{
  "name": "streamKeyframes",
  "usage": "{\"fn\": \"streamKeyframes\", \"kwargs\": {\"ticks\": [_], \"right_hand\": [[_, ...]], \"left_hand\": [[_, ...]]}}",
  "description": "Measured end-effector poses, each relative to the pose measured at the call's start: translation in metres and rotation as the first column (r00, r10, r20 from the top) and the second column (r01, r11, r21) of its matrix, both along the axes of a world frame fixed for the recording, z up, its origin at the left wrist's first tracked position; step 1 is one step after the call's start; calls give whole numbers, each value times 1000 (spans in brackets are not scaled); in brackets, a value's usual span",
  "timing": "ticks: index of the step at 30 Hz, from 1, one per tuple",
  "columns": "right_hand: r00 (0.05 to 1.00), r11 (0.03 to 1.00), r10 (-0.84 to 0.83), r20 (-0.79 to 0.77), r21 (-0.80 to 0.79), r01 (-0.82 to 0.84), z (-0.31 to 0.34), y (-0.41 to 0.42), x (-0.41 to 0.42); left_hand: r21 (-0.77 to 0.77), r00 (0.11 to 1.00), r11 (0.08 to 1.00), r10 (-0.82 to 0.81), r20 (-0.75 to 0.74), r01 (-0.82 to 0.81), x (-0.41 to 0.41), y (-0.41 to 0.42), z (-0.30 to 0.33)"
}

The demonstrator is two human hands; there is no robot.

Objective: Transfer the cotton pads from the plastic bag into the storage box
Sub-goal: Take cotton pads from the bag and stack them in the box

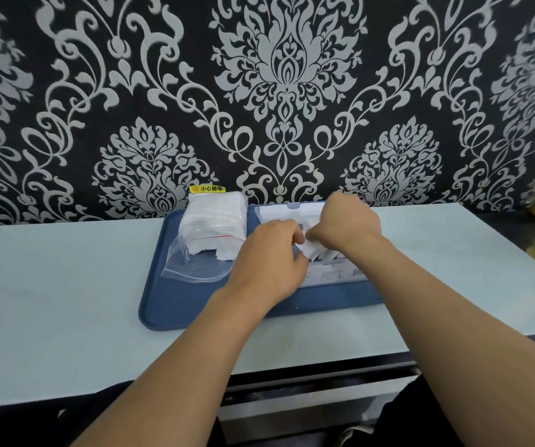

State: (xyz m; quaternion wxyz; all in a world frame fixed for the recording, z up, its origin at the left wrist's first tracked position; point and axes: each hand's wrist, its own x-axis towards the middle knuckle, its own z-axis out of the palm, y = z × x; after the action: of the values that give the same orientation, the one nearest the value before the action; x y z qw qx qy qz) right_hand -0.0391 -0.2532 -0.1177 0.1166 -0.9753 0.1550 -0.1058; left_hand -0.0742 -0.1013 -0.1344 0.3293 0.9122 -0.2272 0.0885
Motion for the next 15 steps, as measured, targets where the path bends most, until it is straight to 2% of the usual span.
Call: {"fn": "streamKeyframes", "kwargs": {"ticks": [3,8,15], "right_hand": [[1000,999,4,23,-47,-3,0,-2,0],[999,996,23,-29,-87,-26,-1,4,-2],[997,999,38,-67,7,-38,1,2,-4]], "left_hand": [[69,1000,998,-5,10,5,-1,0,2],[121,1000,992,-25,18,22,-3,-1,2],[116,999,993,-30,28,27,-2,-1,1]]}}
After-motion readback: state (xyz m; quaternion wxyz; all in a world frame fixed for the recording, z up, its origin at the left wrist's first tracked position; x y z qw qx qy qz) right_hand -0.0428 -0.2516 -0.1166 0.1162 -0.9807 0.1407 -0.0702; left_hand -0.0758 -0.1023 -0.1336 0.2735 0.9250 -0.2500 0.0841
